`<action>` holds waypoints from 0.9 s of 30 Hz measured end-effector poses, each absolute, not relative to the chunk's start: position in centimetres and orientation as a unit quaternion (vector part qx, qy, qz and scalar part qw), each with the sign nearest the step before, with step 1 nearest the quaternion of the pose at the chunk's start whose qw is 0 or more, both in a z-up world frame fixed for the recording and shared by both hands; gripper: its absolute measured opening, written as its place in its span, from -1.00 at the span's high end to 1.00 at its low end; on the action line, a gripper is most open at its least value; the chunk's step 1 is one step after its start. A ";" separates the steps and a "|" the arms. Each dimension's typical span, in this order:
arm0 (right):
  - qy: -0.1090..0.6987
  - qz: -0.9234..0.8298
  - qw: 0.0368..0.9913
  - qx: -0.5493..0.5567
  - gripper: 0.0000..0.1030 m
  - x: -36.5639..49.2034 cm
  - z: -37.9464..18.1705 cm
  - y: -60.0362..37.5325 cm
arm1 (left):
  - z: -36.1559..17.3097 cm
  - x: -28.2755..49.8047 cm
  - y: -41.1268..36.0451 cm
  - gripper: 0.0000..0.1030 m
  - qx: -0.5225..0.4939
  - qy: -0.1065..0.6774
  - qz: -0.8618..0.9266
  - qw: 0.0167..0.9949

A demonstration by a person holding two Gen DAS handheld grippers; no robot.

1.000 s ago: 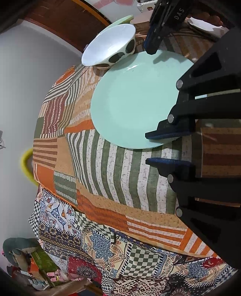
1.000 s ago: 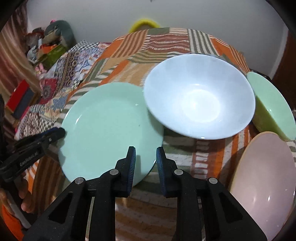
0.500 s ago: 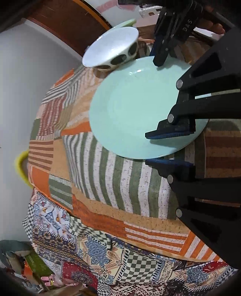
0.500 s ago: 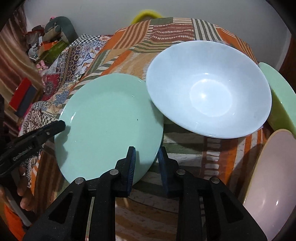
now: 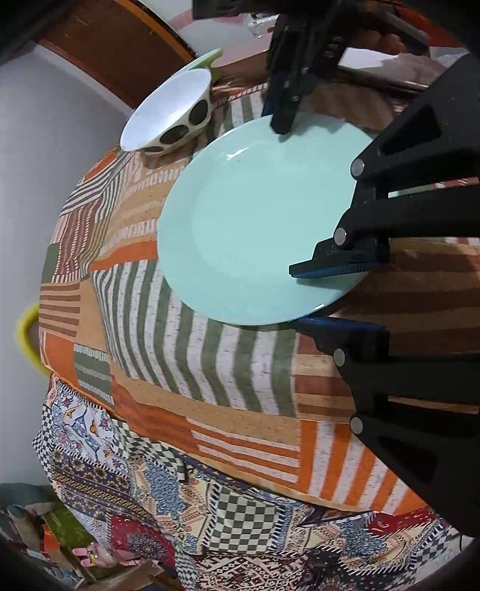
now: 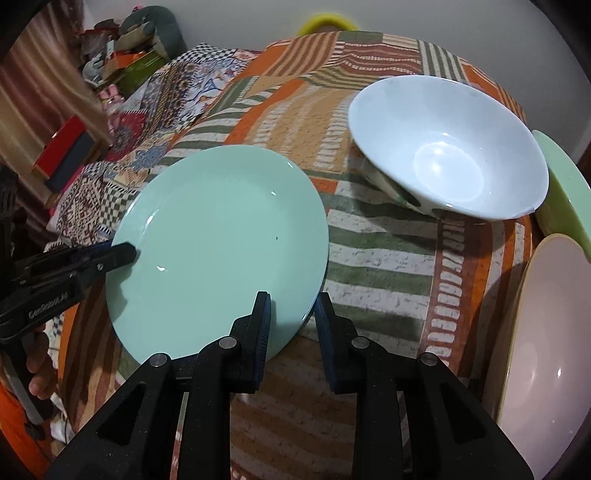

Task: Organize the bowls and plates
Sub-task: 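Lift the mint green plate with both grippers, then carry the mint green plate over the white plate with both grippers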

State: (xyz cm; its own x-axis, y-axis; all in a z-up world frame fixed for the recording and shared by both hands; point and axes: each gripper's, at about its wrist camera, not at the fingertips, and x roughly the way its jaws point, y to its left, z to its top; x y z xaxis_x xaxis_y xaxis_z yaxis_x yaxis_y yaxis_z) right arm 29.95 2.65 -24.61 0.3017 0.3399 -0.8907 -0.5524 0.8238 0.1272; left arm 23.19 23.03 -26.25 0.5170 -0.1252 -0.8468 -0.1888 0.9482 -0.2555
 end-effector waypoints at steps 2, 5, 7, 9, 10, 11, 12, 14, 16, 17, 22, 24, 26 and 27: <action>0.526 0.277 0.799 -0.095 0.54 30.4 -24.7 2.8 | -26.2 23.1 23.4 0.61 -0.163 0.486 0.025 0.858; 0.530 0.273 0.798 -0.093 0.54 31.0 -24.9 3.3 | -26.3 23.6 24.1 0.62 -0.179 0.484 0.026 0.856; 0.533 0.274 0.795 -0.091 0.53 31.5 -25.3 3.5 | -26.6 24.2 24.3 0.62 -0.187 0.488 0.019 0.852; 0.533 0.275 0.795 -0.091 0.53 31.5 -25.4 3.7 | -26.8 24.5 24.4 0.62 -0.190 0.491 0.012 0.850; 0.533 0.276 0.795 -0.092 0.54 31.5 -25.3 3.8 | -26.9 24.7 24.4 0.61 -0.193 0.492 0.009 0.849; 0.531 0.274 0.797 -0.095 0.56 31.4 -25.3 3.9 | -27.0 24.7 24.4 0.62 -0.197 0.491 0.009 0.848; 0.528 0.274 0.798 -0.096 0.58 31.3 -25.3 3.9 | -27.0 24.7 24.4 0.62 -0.203 0.490 0.010 0.848; 0.527 0.274 0.799 -0.096 0.59 31.0 -25.2 3.7 | -26.9 24.6 24.4 0.62 -0.203 0.489 0.012 0.848; 0.526 0.275 0.799 -0.093 0.61 30.8 -25.0 3.5 | -26.8 24.3 24.0 0.62 -0.191 0.490 0.016 0.850; 0.525 0.275 0.800 -0.094 0.61 30.6 -24.9 3.4 | -26.7 24.2 23.7 0.62 -0.183 0.491 0.018 0.852; 0.513 0.272 0.808 -0.103 0.61 29.5 -24.3 2.8 | -26.0 23.0 22.6 0.61 -0.169 0.490 0.017 0.855; 0.506 0.273 0.812 -0.101 0.61 29.0 -23.7 2.4 | -25.2 22.2 22.3 0.61 -0.167 0.484 0.016 0.859; 0.497 0.274 0.817 -0.098 0.61 28.5 -23.0 2.1 | -24.4 21.6 21.9 0.61 -0.165 0.479 0.015 0.862; 0.493 0.274 0.820 -0.095 0.61 28.2 -22.6 1.8 | -23.8 21.2 21.6 0.61 -0.162 0.474 0.015 0.865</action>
